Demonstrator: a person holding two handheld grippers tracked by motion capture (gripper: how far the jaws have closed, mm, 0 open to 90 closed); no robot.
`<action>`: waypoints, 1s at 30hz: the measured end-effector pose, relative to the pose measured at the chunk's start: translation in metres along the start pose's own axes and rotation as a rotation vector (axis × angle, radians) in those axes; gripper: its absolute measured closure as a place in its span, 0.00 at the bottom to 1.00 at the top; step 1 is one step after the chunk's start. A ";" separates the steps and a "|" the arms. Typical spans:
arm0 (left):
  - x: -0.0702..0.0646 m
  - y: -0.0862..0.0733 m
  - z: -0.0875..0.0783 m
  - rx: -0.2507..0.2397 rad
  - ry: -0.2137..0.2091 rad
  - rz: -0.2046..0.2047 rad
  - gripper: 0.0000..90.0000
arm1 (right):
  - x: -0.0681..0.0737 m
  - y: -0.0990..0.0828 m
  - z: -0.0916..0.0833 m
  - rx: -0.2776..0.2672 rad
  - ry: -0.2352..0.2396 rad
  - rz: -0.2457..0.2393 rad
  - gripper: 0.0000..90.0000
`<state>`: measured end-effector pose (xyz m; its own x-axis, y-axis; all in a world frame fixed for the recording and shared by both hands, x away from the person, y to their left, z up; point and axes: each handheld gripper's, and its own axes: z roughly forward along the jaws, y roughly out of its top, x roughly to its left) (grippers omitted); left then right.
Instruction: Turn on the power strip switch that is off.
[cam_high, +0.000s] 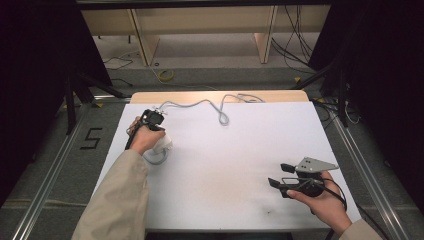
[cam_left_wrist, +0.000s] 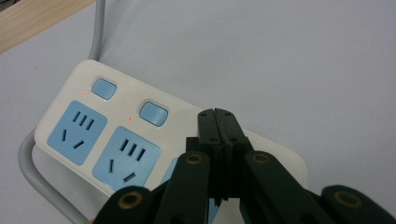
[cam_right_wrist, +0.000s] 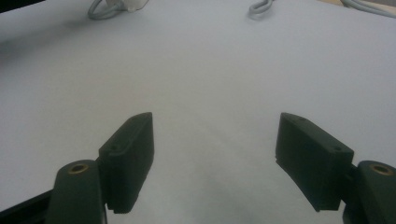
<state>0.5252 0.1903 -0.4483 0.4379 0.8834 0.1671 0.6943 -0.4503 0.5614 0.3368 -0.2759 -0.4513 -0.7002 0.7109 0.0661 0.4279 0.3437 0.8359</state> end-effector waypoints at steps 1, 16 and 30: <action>0.000 0.000 0.000 0.004 -0.005 -0.003 1.00 | 0.000 0.000 0.000 -0.001 0.000 0.000 0.32; -0.002 0.002 0.000 0.018 -0.009 -0.027 1.00 | 0.000 0.000 0.000 -0.003 0.000 -0.002 0.32; -0.004 0.003 0.000 0.022 0.007 -0.031 1.00 | 0.000 0.000 -0.001 -0.004 0.000 -0.002 0.32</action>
<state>0.5255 0.1858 -0.4475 0.4122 0.8977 0.1555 0.7199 -0.4255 0.5483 0.3364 -0.2762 -0.4509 -0.7009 0.7104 0.0642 0.4239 0.3426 0.8384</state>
